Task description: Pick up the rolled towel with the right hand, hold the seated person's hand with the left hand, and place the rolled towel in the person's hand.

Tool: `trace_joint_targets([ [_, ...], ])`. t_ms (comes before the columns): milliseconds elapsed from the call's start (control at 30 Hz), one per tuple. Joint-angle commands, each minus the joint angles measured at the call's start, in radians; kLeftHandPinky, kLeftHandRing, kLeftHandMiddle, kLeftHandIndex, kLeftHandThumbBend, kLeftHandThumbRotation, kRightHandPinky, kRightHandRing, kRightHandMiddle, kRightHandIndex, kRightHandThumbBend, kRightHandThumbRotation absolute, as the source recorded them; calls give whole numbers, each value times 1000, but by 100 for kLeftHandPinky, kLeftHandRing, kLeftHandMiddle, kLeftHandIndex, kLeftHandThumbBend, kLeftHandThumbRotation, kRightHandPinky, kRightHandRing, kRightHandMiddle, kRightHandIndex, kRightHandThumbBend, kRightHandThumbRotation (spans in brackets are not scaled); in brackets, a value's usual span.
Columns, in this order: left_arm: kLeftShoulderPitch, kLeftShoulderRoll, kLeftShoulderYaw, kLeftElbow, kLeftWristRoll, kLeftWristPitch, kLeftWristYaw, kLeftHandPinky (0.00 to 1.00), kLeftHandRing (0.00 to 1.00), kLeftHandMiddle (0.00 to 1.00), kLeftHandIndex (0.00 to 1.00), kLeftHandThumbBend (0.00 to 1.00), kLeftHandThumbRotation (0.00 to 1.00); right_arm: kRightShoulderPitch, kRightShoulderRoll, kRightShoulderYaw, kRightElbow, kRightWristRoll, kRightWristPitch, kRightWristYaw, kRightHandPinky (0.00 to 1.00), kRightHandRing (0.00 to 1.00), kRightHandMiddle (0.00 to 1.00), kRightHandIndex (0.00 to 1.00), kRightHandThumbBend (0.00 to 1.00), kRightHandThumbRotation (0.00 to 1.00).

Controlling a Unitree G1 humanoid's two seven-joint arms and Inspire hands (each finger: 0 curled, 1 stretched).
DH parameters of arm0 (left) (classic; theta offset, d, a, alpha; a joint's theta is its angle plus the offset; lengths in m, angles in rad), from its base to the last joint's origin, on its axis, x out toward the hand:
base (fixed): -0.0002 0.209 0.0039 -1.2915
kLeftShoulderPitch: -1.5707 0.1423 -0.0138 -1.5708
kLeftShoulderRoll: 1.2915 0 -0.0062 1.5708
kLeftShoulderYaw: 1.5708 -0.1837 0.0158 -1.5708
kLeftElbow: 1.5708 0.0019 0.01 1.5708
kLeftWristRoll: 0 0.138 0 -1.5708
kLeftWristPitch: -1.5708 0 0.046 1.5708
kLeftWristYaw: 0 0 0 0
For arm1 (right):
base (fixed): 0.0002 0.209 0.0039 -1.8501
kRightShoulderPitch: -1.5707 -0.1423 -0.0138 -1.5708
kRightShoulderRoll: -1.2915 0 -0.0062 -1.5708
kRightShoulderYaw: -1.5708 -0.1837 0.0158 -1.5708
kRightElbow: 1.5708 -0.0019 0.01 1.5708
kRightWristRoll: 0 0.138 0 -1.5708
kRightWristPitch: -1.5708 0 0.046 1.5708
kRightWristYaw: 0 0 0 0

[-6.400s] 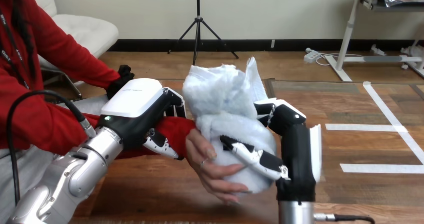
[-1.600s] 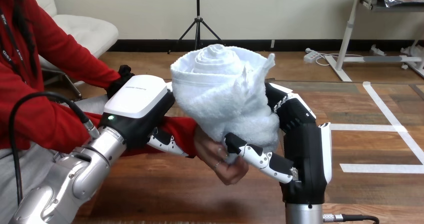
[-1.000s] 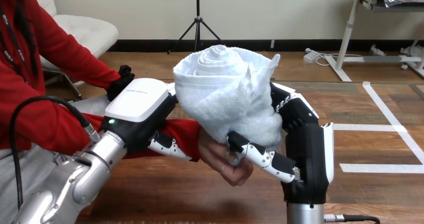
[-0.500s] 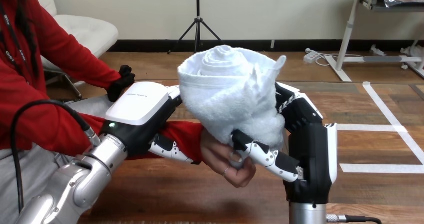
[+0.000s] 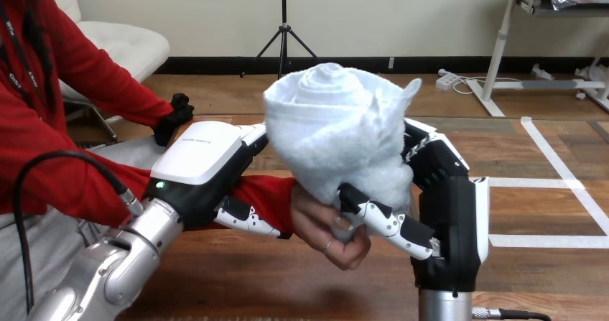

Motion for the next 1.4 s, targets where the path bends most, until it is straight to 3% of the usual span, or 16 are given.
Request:
trace_joint_targets([
  [0,-16,-6,37,-64,-31,-3,19,82,87,90,97,100,43,-74,61,-20,0,3,-4,1,57,64,67,70,77,2],
  [367,24,-8,55,-97,-40,-6,37,85,90,94,99,100,45,-63,50,-26,-11,12,36,17,69,77,81,85,84,21],
  [633,47,-7,63,-113,-37,-11,42,89,94,97,100,100,49,-57,39,-31,-14,21,62,33,80,86,89,94,96,35],
  [1033,84,1,69,-141,-32,-17,45,95,99,100,100,100,55,-47,10,-33,-21,43,104,87,91,95,96,99,100,49],
  [1367,116,12,72,-159,-30,-24,30,99,100,100,100,100,64,-44,-17,-50,-12,1,112,92,95,99,99,100,100,64],
])
